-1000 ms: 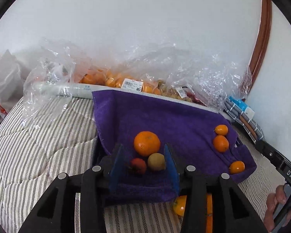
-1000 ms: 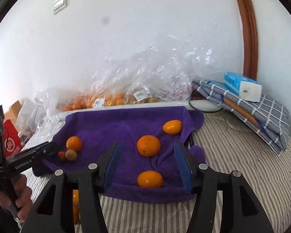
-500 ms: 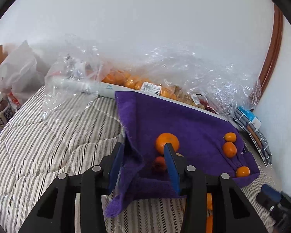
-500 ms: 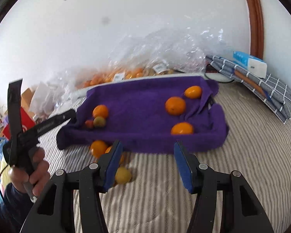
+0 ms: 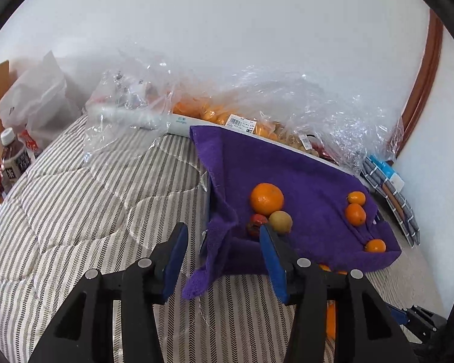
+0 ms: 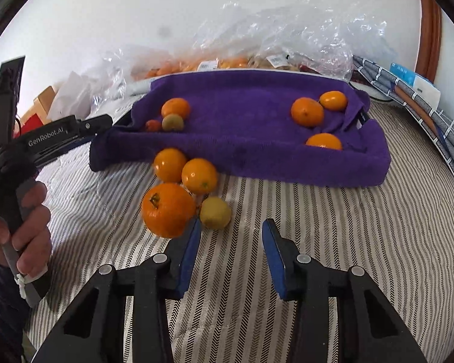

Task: Organize fruits
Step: 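Grasp the yellow-green lemon with right tool while left tool reaches a round orange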

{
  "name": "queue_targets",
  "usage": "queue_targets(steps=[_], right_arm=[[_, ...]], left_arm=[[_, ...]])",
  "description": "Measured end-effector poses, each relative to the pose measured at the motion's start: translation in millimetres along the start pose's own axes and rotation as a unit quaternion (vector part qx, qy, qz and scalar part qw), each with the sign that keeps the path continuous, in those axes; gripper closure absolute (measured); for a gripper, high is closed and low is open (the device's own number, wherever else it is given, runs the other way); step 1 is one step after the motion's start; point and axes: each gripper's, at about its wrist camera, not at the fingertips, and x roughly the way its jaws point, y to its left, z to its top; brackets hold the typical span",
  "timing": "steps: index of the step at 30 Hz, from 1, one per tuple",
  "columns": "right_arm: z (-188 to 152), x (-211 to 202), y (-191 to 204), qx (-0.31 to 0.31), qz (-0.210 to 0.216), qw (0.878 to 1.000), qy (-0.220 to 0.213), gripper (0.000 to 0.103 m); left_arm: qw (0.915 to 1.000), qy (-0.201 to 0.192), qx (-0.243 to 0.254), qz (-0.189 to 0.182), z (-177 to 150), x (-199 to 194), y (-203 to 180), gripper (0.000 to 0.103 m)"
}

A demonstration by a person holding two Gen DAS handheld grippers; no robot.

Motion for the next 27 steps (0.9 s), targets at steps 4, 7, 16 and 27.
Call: queue_targets(steps=[4,7,16,27], right_arm=[[3,6,3,-0.005,-0.006,1.0,0.01,0.06],[8,12,5,-0.008,-0.011,1.0,0.016,0.06],[20,26,5,-0.013,-0.014,1.0,0.018,0.074],[17,13,-11,0.0,-0.027,1.0,-0.009,0.077]], left_arm=[[0.9999,-0.009,0.012,0.002,0,-6,-4,0.056],[0.9998,-0.016,0.014,0.007,1,-11,-4,0.056],[0.9988,-0.031,0.033,0.02,0,-17,-12,0.056],[0.9996,-0.015,0.018,0.013,1,-11,-5,0.056]])
